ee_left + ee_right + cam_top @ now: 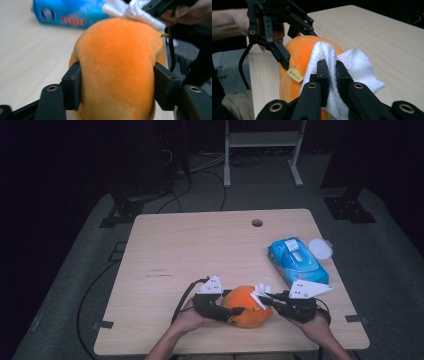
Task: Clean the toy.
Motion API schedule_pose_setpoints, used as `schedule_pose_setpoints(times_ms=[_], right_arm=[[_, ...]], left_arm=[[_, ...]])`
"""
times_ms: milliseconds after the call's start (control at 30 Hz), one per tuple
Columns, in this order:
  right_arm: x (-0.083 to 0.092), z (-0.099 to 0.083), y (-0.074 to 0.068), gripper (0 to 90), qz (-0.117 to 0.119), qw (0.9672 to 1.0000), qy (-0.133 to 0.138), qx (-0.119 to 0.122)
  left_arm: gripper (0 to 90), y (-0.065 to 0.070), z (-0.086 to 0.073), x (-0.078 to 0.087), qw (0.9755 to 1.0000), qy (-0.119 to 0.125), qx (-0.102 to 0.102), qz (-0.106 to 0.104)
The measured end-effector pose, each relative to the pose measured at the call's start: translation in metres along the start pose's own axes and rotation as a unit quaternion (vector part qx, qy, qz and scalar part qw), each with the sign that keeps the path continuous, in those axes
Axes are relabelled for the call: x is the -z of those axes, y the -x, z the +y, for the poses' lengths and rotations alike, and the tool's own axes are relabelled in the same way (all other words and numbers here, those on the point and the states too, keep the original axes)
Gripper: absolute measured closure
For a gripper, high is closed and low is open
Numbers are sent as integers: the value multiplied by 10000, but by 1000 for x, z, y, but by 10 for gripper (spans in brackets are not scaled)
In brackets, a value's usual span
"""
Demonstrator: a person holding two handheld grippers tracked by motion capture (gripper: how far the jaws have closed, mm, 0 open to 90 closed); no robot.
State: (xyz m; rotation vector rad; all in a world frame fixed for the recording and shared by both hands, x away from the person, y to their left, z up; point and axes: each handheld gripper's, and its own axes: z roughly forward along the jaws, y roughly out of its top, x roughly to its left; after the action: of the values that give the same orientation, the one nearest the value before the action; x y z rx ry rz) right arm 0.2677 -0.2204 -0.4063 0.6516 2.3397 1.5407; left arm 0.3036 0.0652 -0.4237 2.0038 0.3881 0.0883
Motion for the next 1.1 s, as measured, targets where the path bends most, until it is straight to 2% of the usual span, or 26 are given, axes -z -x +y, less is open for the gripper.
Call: schedule_pose_setpoints(times_ms=[100,233,300,400,467,533,567,600,633,700,733,800,833,933,1000,1100], right_arm=[[0,12,5,840,-146,9998,135,70],[-4,26,19,840,-270,9990,357,0],[-10,26,27,840,-308,9989,350,-82],[-24,18,33,840,-348,9993,91,-106],[-32,9,32,840,-266,9995,-5,-173],[-33,5,30,840,-171,9997,2,-189],[-33,5,27,840,-148,9998,-24,-126],[-33,5,23,840,-141,9999,-82,-49],[-33,6,19,840,-142,9997,-156,89],[-33,5,11,840,-123,9994,-251,226],[-32,4,8,840,-101,9992,-249,283],[-30,1,3,839,-98,9990,-294,316],[-30,-1,2,839,-77,9990,-294,341],[-29,-3,-4,839,-134,9985,-352,407],[-30,-1,-12,838,-216,9973,-386,593],[-36,4,-23,838,-147,9965,-303,768]], left_arm=[[370,-3,12,0,9993,154,-268,197],[369,-12,21,0,9959,335,-623,559],[366,-18,19,-3,9958,242,-627,625],[342,-25,7,-8,9967,-50,-534,617],[271,-27,-2,-9,9985,-42,-255,489],[182,-28,-6,-5,9992,-34,-84,393],[157,-28,-7,-3,9995,-5,28,308],[130,-30,-8,-1,9996,50,258,139],[109,-33,-8,3,9986,161,502,48],[112,-35,-10,8,9968,278,741,106],[113,-36,-11,8,9967,155,791,121],[98,-34,-14,4,9956,-90,931,-6],[93,-32,-15,2,9958,-148,908,29],[130,-23,-16,0,9974,-236,656,183],[162,-19,-15,0,9982,-327,426,264],[174,-17,-16,0,9983,-432,212,342]])
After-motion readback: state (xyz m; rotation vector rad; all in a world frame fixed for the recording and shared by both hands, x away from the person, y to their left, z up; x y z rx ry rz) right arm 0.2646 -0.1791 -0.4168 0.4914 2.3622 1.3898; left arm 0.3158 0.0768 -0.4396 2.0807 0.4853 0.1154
